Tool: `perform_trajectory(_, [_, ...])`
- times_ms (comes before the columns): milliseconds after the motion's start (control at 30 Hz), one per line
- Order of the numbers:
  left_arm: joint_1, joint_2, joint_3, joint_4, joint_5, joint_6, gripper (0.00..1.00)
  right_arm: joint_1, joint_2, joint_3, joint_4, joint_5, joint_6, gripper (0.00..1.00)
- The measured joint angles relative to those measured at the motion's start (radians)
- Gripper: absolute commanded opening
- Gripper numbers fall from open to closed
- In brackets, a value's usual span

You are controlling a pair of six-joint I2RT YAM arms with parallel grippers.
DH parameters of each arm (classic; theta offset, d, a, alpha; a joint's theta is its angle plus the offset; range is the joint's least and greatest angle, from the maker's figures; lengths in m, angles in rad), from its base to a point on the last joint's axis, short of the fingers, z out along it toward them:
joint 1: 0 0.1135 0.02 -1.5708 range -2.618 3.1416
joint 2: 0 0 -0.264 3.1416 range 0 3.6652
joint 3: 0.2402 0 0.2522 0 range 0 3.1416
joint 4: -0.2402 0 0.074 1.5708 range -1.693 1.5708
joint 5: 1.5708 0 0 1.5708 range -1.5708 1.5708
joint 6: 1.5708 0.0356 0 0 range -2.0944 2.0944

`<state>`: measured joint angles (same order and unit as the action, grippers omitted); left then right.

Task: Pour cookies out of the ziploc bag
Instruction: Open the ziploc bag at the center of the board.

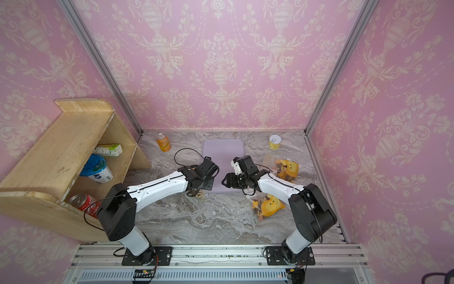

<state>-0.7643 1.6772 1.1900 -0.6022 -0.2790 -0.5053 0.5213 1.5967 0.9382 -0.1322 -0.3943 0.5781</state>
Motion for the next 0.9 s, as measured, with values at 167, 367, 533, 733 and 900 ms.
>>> perform_trajectory(167, [-0.010,0.040,0.028,-0.020,-0.002,0.000,0.43,-0.002,-0.001,0.000,0.024,0.037,0.002,0.60])
perform_trajectory(367, [-0.019,0.087,0.077,-0.058,-0.032,-0.005,0.36,-0.018,-0.012,-0.020,0.065,0.049,0.003,0.60])
perform_trajectory(533, [-0.023,0.132,0.124,-0.090,-0.068,-0.008,0.25,-0.037,-0.018,-0.048,0.079,0.047,0.022,0.60])
perform_trajectory(733, [-0.024,0.139,0.128,-0.114,-0.088,-0.009,0.32,-0.042,-0.029,-0.071,0.092,0.043,0.029,0.60])
perform_trajectory(900, [-0.026,0.139,0.130,-0.124,-0.093,-0.011,0.40,-0.043,-0.037,-0.090,0.117,0.042,0.037,0.60])
